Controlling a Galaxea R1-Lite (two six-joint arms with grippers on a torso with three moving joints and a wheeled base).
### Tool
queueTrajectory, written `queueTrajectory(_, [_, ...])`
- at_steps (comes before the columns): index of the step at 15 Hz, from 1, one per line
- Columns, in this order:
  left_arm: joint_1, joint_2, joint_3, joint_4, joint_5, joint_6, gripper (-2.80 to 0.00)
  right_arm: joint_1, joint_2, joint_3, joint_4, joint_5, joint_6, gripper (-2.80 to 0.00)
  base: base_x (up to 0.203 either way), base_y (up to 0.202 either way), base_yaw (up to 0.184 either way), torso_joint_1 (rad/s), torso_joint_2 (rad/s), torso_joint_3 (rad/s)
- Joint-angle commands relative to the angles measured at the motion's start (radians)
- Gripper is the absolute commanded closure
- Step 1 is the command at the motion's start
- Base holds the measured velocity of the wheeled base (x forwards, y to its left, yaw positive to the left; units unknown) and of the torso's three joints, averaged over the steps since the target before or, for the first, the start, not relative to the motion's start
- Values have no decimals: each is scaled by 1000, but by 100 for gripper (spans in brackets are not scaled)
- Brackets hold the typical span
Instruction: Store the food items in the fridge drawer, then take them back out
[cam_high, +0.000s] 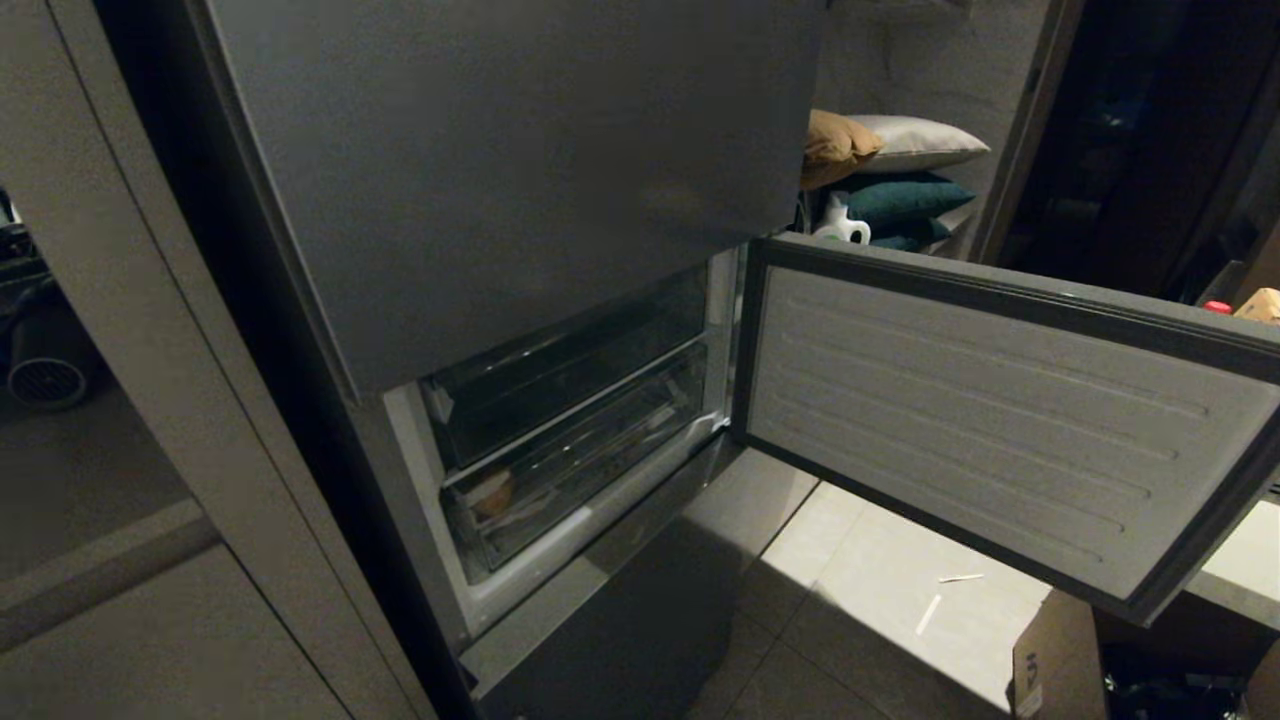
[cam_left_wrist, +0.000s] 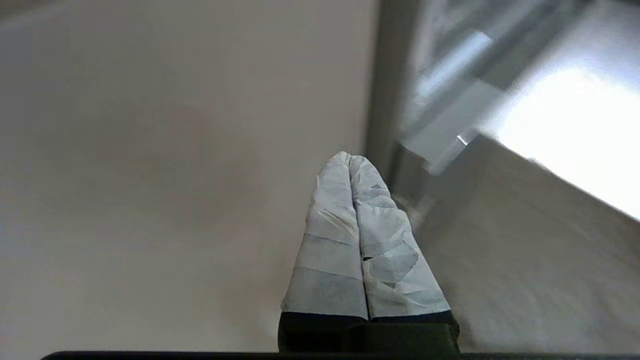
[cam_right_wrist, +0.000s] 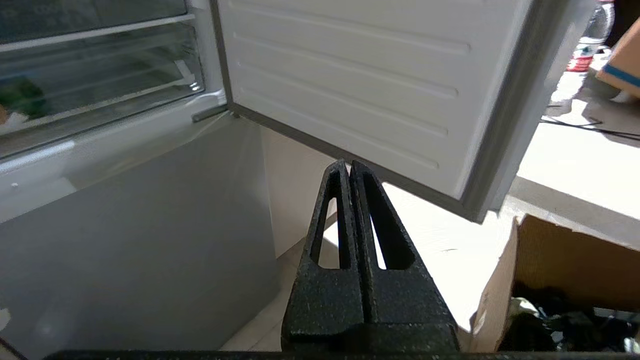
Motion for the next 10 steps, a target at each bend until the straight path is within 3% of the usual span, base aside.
queueTrajectory(1, [39,-109,0,4,-44,16,0,0,-2,31,-1,0,0,0,0,0,0,-129,315,159])
queueTrajectory(3, [41,-246,17,16,-149,39,0,2,-2,31,-1,0,0,0,0,0,0,-135,321,170])
queueTrajectory(5, [43,-266,31,21,-189,46,0,2,-2,31,-2,0,0,0,0,0,0,-144,322,173])
queueTrajectory(10, [43,-262,33,21,-181,-8,0,2,-2,31,-3,0,0,0,0,0,0,-151,342,187])
